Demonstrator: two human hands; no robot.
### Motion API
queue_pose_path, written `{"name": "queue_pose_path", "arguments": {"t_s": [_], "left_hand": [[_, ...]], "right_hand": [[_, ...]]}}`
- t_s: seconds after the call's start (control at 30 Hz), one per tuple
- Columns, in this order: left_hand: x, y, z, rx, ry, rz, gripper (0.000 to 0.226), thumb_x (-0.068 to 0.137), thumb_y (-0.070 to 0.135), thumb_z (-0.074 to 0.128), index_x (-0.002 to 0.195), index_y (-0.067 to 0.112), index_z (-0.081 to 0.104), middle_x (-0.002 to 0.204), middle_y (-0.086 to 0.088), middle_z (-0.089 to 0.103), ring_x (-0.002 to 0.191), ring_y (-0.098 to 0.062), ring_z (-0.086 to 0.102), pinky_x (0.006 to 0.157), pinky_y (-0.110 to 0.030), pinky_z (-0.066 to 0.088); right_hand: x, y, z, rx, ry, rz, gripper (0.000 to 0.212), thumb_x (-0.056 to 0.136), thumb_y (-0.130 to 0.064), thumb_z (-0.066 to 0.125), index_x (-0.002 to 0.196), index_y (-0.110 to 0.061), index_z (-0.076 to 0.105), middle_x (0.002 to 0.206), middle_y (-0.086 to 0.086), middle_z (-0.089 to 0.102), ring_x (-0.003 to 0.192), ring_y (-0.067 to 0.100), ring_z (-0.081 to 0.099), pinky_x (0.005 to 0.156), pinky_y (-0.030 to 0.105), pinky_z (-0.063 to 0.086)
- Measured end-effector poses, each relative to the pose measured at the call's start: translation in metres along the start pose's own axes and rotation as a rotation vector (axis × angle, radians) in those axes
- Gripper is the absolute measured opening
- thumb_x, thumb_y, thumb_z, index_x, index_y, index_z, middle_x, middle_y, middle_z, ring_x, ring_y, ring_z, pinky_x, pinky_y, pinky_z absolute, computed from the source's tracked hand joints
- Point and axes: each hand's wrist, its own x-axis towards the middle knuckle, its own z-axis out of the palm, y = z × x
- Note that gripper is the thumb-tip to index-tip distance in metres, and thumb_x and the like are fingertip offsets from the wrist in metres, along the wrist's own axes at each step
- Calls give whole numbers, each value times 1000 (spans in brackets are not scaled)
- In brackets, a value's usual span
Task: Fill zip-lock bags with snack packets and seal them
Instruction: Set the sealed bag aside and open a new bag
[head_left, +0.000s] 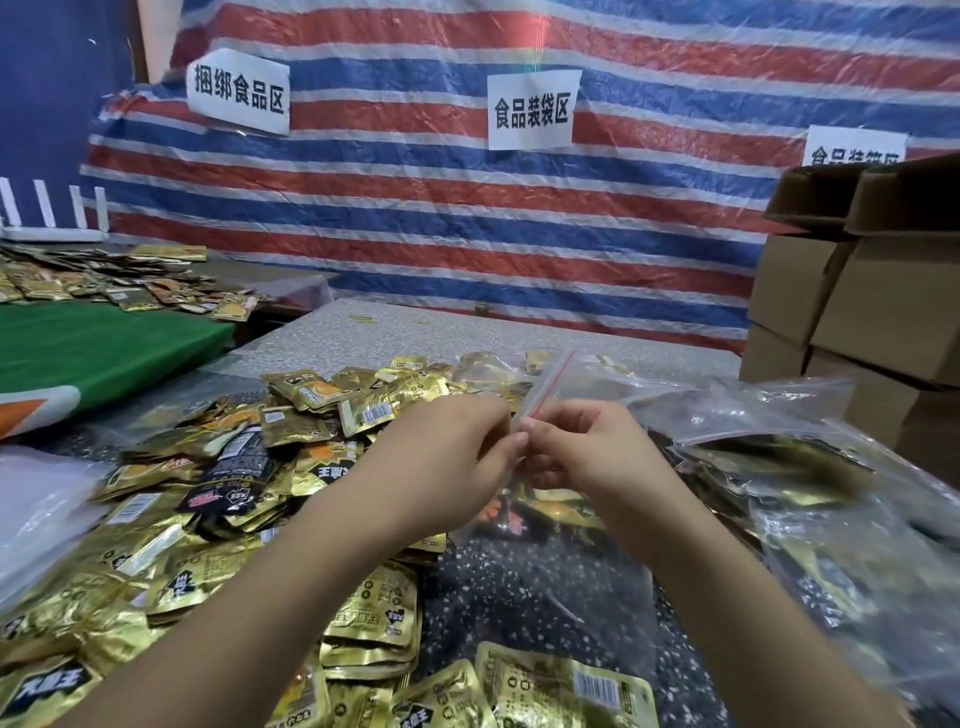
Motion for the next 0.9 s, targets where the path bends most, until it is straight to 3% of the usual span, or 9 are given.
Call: {"name": "queue_pose_path", "arguments": {"t_s": [0.1, 0.2, 0.33, 0.47, 0.6, 0.7, 0.8, 0.9], "left_hand": [[-2, 1, -2, 55, -52, 36, 32, 96, 42, 55, 70, 40, 36, 70, 18, 47, 66, -1, 45, 54, -24, 31], [-1, 1, -2, 46, -42, 55, 35, 96, 37, 54, 68, 43, 34, 68, 20, 44, 65, -2, 45, 56, -27, 33], [0, -4, 1, -9, -66, 37, 24, 97, 32, 53, 74, 32, 49, 68, 15, 49, 63, -4, 46, 55, -28, 35], [3, -7, 0, -266, -76, -22, 20, 98, 26, 55, 84, 18, 68, 67, 11, 58, 56, -2, 47, 53, -23, 35], [6, -7, -3, -405, -60, -81, 26, 98, 30, 56, 78, 19, 70, 58, 9, 57, 48, 0, 44, 46, -16, 34], [9, -15, -8, -428, 49, -211, 28, 97, 26, 56, 74, 14, 67, 61, -4, 63, 46, -5, 46, 41, -18, 37], [11, -28, -16, -386, 261, -334, 29, 93, 22, 56, 67, 11, 65, 49, 6, 54, 39, -2, 40, 39, -18, 34], [12, -32, -19, -301, 282, -346, 28, 91, 26, 57, 66, 16, 64, 54, 3, 58, 44, -6, 45, 46, -23, 37]], "right_hand": [[-2, -2, 1, -9, -19, -7, 14, 95, -12, 65, 86, -4, 74, 74, 9, 73, 63, 12, 66, 63, 28, 52], [-2, -1, 1, -47, -39, -25, 14, 95, -11, 65, 86, -4, 74, 73, 8, 73, 63, 12, 66, 62, 26, 51], [-2, -1, 1, -124, -47, -66, 15, 95, -12, 66, 83, -6, 73, 70, 5, 73, 61, 9, 67, 58, 21, 52], [-2, -4, -2, -105, -34, -78, 18, 94, -18, 67, 84, -3, 71, 69, 6, 71, 60, 11, 65, 56, 21, 51], [-2, -9, -5, -191, -9, -85, 20, 94, -22, 67, 82, -6, 69, 65, 2, 70, 58, 12, 66, 55, 23, 52], [-2, -13, -15, -212, 50, -51, 23, 96, -18, 64, 77, -7, 64, 58, 0, 66, 56, 13, 64, 53, 22, 50], [1, -15, -29, -275, 176, -38, 22, 95, -12, 58, 76, -1, 61, 56, 3, 61, 52, 12, 62, 50, 24, 45], [4, -14, -31, -357, 247, -35, 23, 92, -14, 53, 76, 2, 59, 57, 10, 57, 46, 11, 60, 51, 29, 41]]}}
